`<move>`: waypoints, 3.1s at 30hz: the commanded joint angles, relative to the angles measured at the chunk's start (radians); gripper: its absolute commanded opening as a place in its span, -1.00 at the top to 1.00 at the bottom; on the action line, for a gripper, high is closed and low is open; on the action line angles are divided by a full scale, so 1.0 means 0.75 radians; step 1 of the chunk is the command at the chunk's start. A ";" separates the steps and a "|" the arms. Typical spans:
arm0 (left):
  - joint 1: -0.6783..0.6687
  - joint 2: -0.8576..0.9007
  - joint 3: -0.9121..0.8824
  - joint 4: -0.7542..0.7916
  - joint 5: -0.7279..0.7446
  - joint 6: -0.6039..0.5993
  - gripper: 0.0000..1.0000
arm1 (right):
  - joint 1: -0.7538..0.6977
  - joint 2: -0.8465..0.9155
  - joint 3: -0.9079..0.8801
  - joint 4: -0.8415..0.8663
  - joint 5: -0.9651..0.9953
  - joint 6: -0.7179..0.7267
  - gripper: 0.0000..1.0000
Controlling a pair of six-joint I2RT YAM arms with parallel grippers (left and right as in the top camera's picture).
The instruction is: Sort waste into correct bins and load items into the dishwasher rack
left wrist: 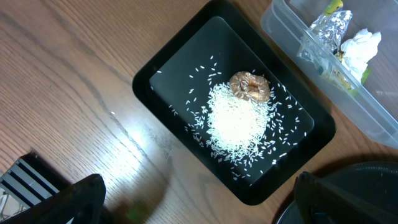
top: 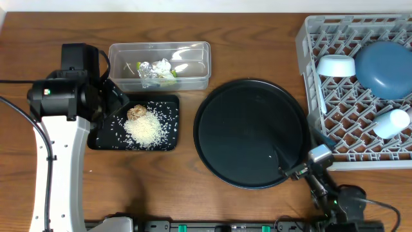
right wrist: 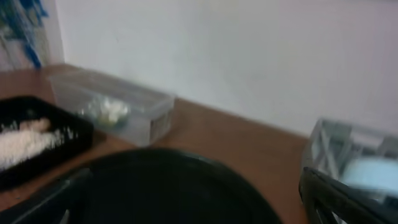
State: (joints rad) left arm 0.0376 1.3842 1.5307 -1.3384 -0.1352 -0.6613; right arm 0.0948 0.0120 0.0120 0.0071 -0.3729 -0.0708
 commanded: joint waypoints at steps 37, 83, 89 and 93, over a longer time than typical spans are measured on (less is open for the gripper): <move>-0.006 0.003 0.006 -0.005 -0.020 -0.008 -0.96 | 0.004 -0.007 -0.009 -0.069 0.008 -0.017 -0.99; -0.006 -1.370 -1.530 1.255 0.304 0.721 -0.96 | 0.004 -0.007 -0.009 -0.069 0.008 -0.017 -0.99; -0.006 -1.536 -1.825 1.658 0.370 0.716 -0.96 | 0.004 -0.007 -0.009 -0.069 0.008 -0.017 -0.98; -0.006 -1.656 -1.978 1.849 0.380 0.716 -0.96 | 0.004 -0.007 -0.009 -0.069 0.008 -0.017 -0.98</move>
State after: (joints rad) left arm 0.0357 0.1986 0.0994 -0.0036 0.1219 -0.1513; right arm 0.0956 0.0120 0.0071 -0.0406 -0.3664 -0.0711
